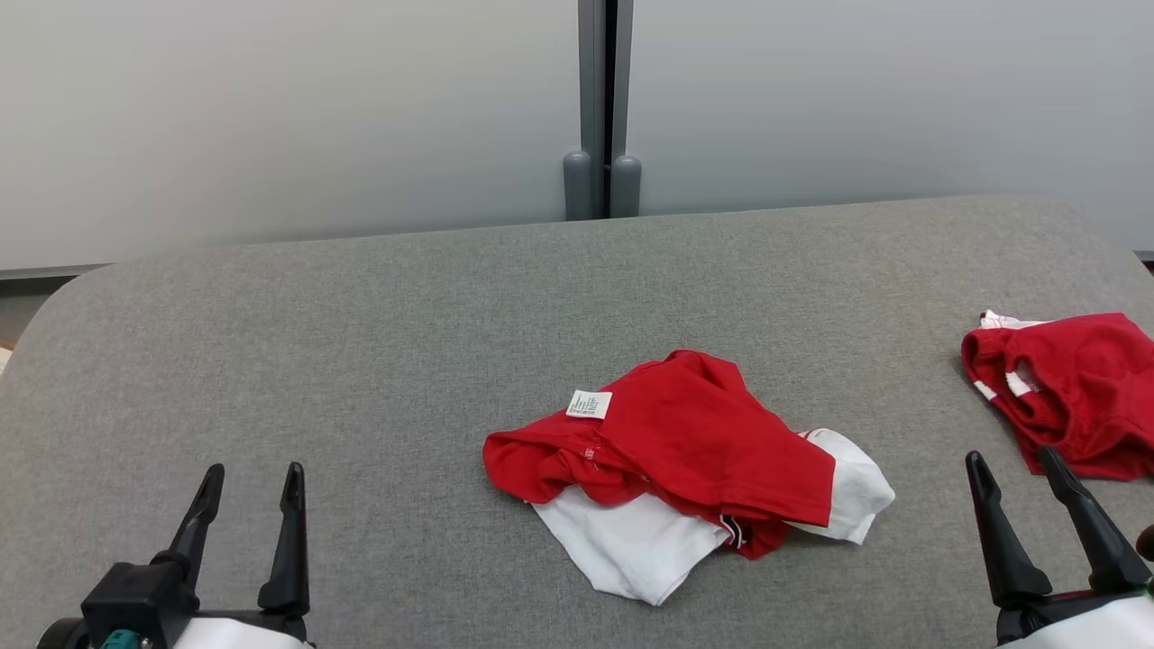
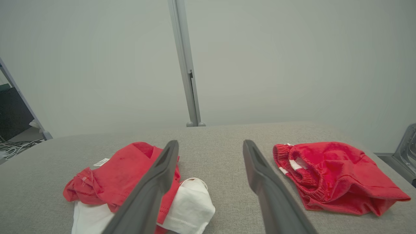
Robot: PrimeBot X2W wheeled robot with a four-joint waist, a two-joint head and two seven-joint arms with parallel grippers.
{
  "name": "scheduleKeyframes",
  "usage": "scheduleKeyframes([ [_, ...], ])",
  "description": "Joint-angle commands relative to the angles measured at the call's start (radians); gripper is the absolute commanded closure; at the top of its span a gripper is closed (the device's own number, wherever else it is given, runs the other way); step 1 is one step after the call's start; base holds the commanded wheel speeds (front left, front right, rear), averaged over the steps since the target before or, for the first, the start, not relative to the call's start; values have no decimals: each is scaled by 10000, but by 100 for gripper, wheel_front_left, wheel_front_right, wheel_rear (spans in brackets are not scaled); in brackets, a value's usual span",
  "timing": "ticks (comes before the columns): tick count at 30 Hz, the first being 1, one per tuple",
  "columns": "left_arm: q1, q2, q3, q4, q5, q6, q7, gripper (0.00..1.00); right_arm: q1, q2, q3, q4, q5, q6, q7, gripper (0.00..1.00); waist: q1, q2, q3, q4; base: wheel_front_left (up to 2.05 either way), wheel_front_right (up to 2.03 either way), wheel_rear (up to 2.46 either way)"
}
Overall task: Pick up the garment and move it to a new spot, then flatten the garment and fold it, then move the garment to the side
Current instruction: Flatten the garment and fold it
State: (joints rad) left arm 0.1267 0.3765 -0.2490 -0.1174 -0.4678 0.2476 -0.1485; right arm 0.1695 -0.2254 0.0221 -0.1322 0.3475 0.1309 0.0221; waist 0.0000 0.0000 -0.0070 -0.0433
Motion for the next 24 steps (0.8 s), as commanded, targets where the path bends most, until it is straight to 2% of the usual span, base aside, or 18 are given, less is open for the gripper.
scheduleKeyframes([
  [1, -58, 67, -35, -71, 53, 57, 43, 0, 44, 4, -4, -11, -79, -4, 7, 0, 0, 0, 18, -1, 0, 0, 0],
  [5, -590, -186, -481, -215, 82, 11, 591, 0, -94, 12, -3, -104, -63, -4, 4, 0, 0, 0, 282, -7, 0, 0, 0],
  [10, -1932, -723, -1906, 107, 374, -548, 1882, 0, -361, -89, 69, -169, 82, -4, -43, 0, 0, 0, 966, -172, 0, 0, 0],
  [16, -3560, -1495, -3039, 1752, 252, -1404, 3027, 0, -757, -66, 143, -36, 206, -4, -228, 0, 0, 0, 1647, -696, 0, 0, 0],
  [17, -3983, -1635, -3199, 2398, 193, -1663, 3204, 0, -856, -57, 162, 68, 241, -3, -299, 0, 0, 0, 1800, -870, 0, 0, 0],
  [24, -5106, -1973, -3407, 4269, 190, -2041, 3429, 0, -1046, 20, 234, 277, 385, -4, -541, 0, 0, 0, 2171, -1233, 0, 0, 0],
])
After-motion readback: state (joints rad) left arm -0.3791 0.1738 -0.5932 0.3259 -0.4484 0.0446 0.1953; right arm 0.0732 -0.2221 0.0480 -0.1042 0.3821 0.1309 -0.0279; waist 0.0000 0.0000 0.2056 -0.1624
